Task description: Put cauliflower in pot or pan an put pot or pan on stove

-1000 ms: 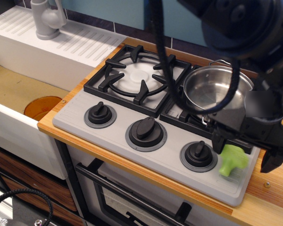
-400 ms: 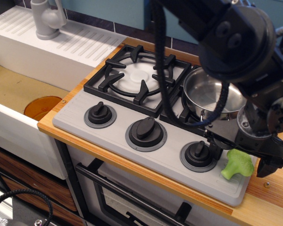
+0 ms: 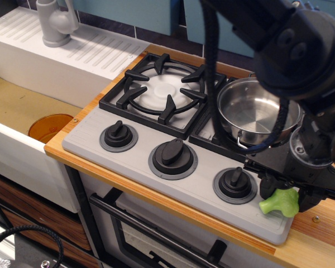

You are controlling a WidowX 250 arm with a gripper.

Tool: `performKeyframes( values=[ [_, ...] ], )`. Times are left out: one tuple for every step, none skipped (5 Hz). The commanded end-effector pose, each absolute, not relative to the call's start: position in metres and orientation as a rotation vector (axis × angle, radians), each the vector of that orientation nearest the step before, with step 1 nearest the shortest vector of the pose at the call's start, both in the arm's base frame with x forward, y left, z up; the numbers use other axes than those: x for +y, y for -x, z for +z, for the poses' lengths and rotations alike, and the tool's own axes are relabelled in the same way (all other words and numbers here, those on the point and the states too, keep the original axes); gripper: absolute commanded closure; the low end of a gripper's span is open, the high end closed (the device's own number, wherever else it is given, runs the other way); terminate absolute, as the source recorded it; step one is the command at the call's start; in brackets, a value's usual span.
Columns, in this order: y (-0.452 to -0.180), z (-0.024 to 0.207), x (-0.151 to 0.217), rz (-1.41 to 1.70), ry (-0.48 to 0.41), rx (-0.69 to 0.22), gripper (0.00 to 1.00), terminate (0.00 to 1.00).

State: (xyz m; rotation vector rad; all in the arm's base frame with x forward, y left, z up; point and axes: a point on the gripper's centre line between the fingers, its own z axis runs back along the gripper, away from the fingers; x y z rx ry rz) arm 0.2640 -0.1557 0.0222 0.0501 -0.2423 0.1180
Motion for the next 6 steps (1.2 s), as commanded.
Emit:
performKeyframes(
  values=[
    [-0.264, 0.069, -0.167, 0.125, -0.044, -0.220, 1.00, 0.00],
    [-0.265, 0.102, -0.168, 0.136, -0.061, -0.160, 1.00, 0.00],
    [-0.286, 0.130, -0.167, 0.144, -0.046, -0.100, 1.00, 0.00],
    [-0.319, 0.135, -0.161, 0.144, -0.031, -0.079, 1.00, 0.00],
    [-0.346, 0.125, -0.154, 0.134, -0.009, -0.082, 1.00, 0.00],
    [-0.363, 0.116, -0.145, 0.119, 0.012, -0.088, 1.00, 0.00]
  ],
)
